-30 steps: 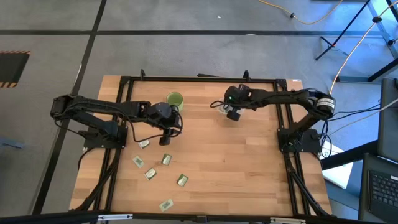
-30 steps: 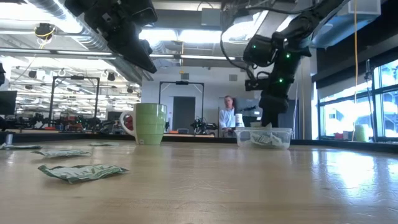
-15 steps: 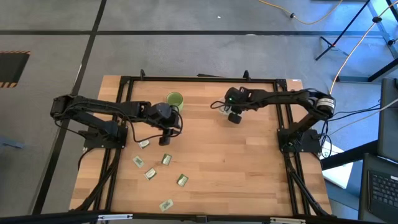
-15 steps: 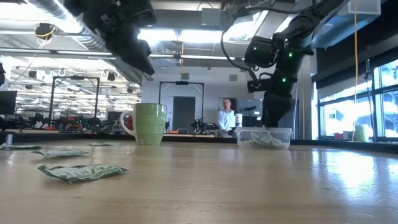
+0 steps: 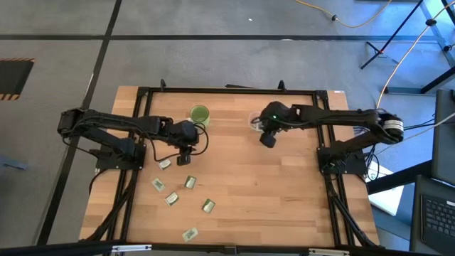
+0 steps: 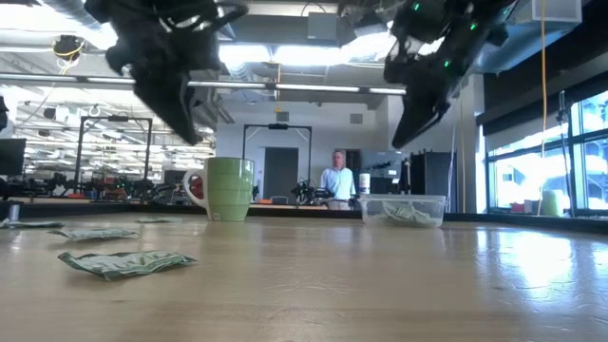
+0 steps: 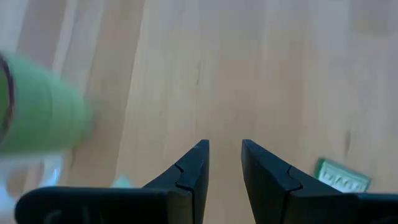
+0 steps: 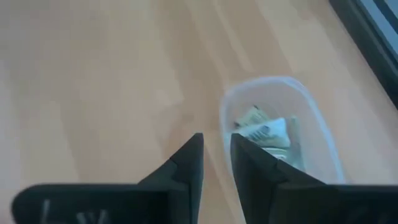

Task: Pick and place items into bin
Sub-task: Put the white stevia packet into the transparent bin

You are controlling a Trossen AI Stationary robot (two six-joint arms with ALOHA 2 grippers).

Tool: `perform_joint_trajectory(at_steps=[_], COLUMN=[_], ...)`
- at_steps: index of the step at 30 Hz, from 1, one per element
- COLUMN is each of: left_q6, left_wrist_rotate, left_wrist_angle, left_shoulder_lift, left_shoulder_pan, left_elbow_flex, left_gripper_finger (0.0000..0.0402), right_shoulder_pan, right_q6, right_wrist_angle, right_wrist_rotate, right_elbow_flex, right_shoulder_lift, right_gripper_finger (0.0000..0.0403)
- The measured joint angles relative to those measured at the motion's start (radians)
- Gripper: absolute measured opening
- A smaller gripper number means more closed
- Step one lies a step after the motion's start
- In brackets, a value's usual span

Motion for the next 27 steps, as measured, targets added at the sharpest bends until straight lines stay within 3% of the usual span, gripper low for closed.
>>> perform_joint_trajectory(at_steps=[5, 9, 22, 27], left_q6=[-0.054, -0.159, -0.465, -0.511], left_wrist_rotate=[-0.013, -0.118, -0.306, -0.310], left_wrist_angle=[-0.009, -0.010, 0.030, 0.076], left_shoulder_lift=[0.000, 0.000, 0.000, 0.000], left_shoulder_pan=[0.000, 0.000, 0.001, 0.024], left_elbow_flex=[-0.073, -0.142, -0.251, -0.289], left_gripper_finger=[0.0088, 0.0088, 0.0088, 0.0088], right_shoulder_pan=[0.083, 0.118, 0.126, 0.126], right_q6=[0.027, 0.028, 0.028, 0.028], right_wrist_angle=[0.012, 0.036, 0.071, 0.076], right_wrist_rotate=[0.001, 0.002, 0.003, 0.003], right_elbow_flex=[0.000, 0.000, 0.000, 0.000], right_shoulder_lift=[-0.041, -0.044, -0.043, -0.043], right_gripper_finger=[0.0085, 0.0085, 0.0085, 0.0085])
